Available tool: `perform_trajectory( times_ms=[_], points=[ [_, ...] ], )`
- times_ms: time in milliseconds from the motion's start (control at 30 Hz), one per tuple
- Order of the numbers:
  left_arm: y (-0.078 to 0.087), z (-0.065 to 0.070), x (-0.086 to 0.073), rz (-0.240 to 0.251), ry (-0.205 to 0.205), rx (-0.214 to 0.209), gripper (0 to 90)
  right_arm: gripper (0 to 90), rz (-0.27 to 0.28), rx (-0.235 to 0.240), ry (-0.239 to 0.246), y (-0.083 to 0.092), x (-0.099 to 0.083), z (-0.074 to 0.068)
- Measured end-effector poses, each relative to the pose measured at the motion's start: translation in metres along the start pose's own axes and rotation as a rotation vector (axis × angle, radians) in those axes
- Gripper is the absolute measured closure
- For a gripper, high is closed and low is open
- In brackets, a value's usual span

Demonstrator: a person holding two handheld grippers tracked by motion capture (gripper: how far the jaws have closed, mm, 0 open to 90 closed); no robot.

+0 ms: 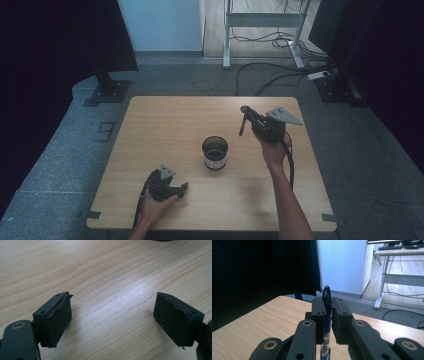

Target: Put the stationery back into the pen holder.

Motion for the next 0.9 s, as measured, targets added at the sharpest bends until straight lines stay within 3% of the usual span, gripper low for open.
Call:
perform_trajectory(
  times_ms=[500,733,900],
  points=[
    [0.0,0.0,0.0,0.001,-0.001,0.001,15.1,78.9,0.087,0.06,0.041,0.017,0.034,-0.029],
    [0.0,0.0,0.0,0.001,0.0,0.001,15.0,78.9,0.098,0.101,0.052,0.015,0.04,-0.046],
    [0.0,0.0,0.0,0.0,0.0,0.001,15.0,78.9,0.077,0.131,0.068,0.006,0.037,-0.06]
  ],
)
Point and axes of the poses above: each handheld gripper's, and its own axes: y roughly backward along the jaws, x roughly out of its top, z roughly to its right, the point moved 7 cm from there along -y, roughly forward along the jaws, and after that the axes turned 12 degrees about y, right-handed, at the moved point
